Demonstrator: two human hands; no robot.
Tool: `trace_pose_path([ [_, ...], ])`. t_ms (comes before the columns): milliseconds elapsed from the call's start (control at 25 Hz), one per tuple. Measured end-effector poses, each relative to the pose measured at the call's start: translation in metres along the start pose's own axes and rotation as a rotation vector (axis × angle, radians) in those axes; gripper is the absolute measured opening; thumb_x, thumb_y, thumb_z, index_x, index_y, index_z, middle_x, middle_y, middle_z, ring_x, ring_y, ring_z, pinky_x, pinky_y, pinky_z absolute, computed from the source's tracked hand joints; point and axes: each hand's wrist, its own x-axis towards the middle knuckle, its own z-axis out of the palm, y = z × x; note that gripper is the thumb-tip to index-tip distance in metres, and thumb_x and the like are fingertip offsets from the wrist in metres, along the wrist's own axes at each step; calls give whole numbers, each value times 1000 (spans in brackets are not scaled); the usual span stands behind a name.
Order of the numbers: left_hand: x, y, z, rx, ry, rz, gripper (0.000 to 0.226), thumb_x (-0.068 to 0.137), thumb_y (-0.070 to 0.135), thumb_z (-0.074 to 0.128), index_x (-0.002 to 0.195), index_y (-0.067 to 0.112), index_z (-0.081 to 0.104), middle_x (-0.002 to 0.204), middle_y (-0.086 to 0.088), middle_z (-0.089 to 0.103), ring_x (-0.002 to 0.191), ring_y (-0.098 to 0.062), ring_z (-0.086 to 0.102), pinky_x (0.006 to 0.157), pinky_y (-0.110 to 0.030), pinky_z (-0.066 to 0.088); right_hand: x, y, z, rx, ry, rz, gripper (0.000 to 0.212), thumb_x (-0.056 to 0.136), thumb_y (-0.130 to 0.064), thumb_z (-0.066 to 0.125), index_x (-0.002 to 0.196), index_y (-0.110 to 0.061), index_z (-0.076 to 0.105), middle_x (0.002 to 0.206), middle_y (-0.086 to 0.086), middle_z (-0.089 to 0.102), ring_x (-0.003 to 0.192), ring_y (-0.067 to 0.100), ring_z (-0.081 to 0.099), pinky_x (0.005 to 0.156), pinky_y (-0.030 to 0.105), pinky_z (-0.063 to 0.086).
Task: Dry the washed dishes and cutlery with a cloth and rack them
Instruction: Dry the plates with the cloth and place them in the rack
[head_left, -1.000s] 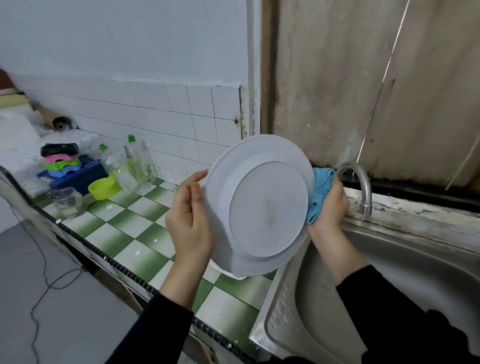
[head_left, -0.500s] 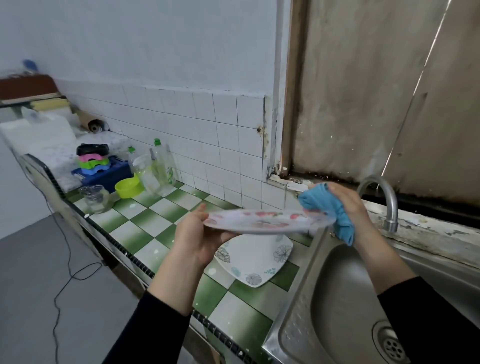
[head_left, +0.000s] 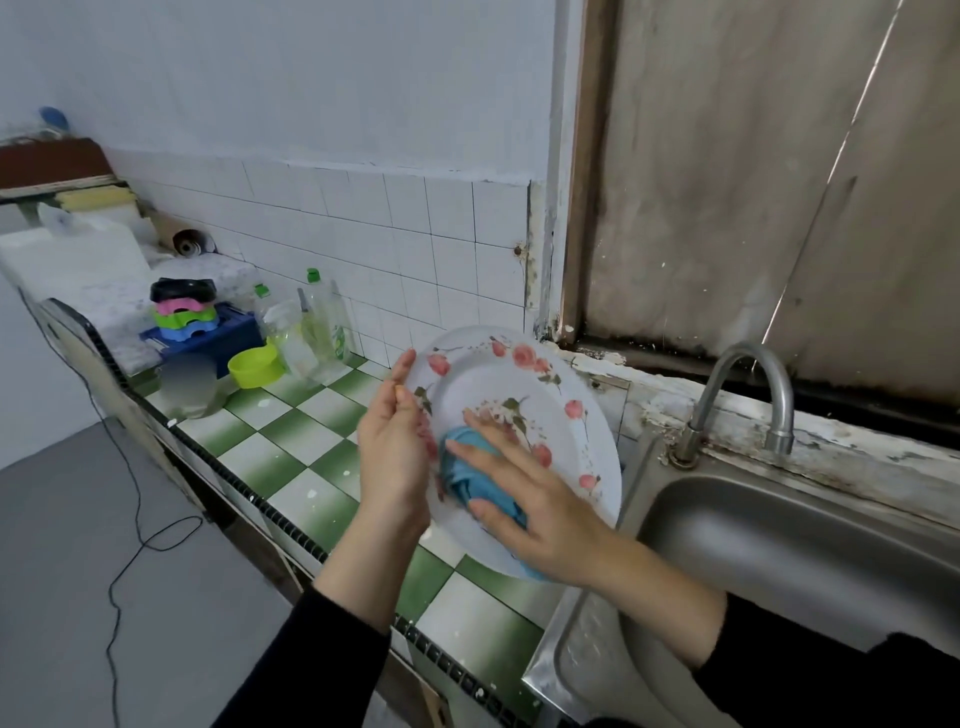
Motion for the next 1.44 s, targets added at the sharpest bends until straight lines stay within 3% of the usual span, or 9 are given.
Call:
trace_pose_path([
  [80,2,8,-10,-16,-3,13,34,105,12,34,125,25,58,118,-9,68,108,-24,64,96,-41,50,-10,25,-7,-51,88,-75,49,98,-32,49,145,-31,36,160,3,22,150,23,11,120,51,14],
  [160,-3,13,-13,-7,-72,35,34,104,13,36,122,28,60,116,-5,70,110,-22,65,96,-39,51,2,52,-23,-68,306,149,47,97,-28,47,143,-36,38,162,-2,12,151,22,0,116,61,15],
  [320,-18,1,5,40,-241,69,33,103,11,35,122,26,59,113,-2,71,102,-14,68,86,-25,54,57,24,-28,60,640,413,53,101,-25,40,152,-15,27,163,0,-2,150,21,-6,121,42,17],
  [560,-14,-1,0,-144,-171,53,35,104,11,33,126,20,57,119,-12,68,108,-23,66,93,-33,53,14,-19,7,-46,148,-157,53,98,-14,44,148,-3,29,159,14,21,150,24,13,122,38,11],
  [840,-26,-8,3,3,-282,104,33,102,10,37,125,22,57,108,0,73,98,-12,68,80,-22,54,64,13,-41,26,645,334,54,102,-25,36,152,-15,18,163,8,5,148,11,-6,118,17,3],
  [1000,-21,-13,2,-62,-236,87,30,101,12,37,124,17,56,127,-6,64,117,-16,60,94,-25,51,54,-15,-6,-60,342,-12,55,101,-20,39,151,-4,22,161,9,11,151,24,3,121,26,9],
  [1120,-24,-13,-1,40,-238,137,30,102,15,38,122,24,58,113,9,70,110,-10,64,90,-22,52,60,4,-20,-106,467,173,55,103,-25,35,153,-9,21,163,7,8,151,22,5,122,35,14],
  [1280,-19,-10,3,67,-209,203,31,103,17,37,128,25,53,123,2,66,117,-13,61,96,-26,50,59,-17,-12,-16,412,178,55,103,-24,37,152,-6,21,162,9,9,150,23,4,116,10,8],
  [1440,-11,-2,-9,-32,-195,199,33,103,13,34,129,17,53,109,5,71,104,-10,66,86,-20,53,31,-4,1,-148,189,-139,53,101,-19,39,150,-2,25,160,16,14,150,24,10,122,36,12],
])
